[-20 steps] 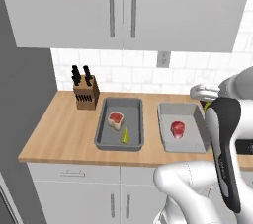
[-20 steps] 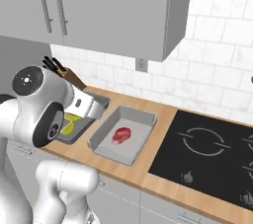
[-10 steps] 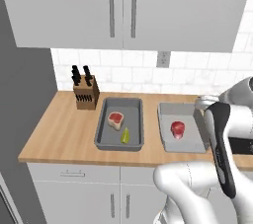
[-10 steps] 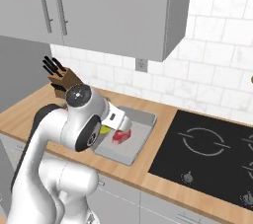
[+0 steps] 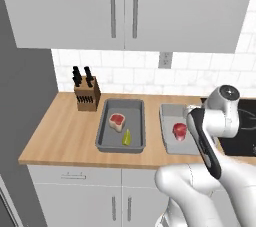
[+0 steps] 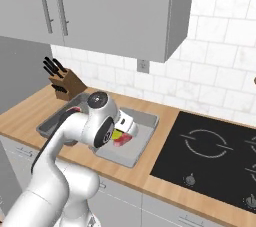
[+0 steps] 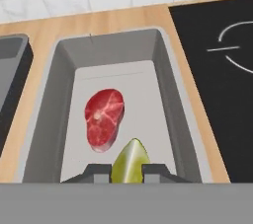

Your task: Place one lemon wedge and one steak in each tupperware on the nearby counter, to pack two identical lunches.

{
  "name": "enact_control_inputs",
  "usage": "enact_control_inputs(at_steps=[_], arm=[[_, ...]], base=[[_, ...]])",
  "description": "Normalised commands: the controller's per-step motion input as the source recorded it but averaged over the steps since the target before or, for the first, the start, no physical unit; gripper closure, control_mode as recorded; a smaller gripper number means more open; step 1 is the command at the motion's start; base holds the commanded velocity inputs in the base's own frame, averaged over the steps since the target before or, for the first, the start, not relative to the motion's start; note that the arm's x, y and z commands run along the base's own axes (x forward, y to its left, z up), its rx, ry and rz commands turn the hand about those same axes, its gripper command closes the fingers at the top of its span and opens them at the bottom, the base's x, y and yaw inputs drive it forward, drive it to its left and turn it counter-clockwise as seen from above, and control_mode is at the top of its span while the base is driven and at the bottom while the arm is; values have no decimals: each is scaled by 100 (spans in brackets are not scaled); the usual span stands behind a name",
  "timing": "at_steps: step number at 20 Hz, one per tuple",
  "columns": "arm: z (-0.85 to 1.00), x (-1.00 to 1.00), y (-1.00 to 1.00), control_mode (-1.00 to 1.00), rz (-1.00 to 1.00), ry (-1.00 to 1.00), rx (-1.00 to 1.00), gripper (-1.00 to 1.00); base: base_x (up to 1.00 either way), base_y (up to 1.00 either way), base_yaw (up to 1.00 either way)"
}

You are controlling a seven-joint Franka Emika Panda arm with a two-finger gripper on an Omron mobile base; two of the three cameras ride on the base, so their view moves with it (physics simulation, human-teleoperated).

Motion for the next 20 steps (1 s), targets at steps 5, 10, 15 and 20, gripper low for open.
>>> enact_control_inputs(at_steps=[5,10,15,20], arm=[[-49,8,-12,-100,0,10,0,100],[-48,34,-4,-100,0,14,0,100],[-45,59,-11,-100,0,14,0,100],[-32,41,-22,-100,0,14,0,100]], base=[[0,0,0],[0,0,0],[0,0,0],[0,0,0]])
